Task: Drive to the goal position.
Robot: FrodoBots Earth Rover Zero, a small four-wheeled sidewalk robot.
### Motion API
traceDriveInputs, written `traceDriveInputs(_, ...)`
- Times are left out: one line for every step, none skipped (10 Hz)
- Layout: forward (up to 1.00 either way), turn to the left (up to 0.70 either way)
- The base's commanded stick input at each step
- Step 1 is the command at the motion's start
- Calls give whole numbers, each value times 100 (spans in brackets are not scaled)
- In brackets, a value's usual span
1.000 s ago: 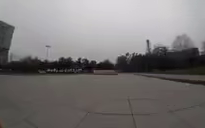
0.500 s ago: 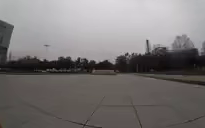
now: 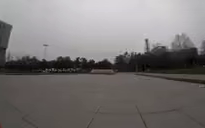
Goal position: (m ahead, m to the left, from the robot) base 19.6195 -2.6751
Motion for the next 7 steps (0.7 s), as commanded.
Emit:
traceDriveInputs(70, -1)
traceDriveInputs(70, -1)
traceDriveInputs(70, -1)
traceDriveInputs(70, -1)
traceDriveInputs(70, -1)
traceDriveInputs(70, -1)
traceDriveInputs(70, -1)
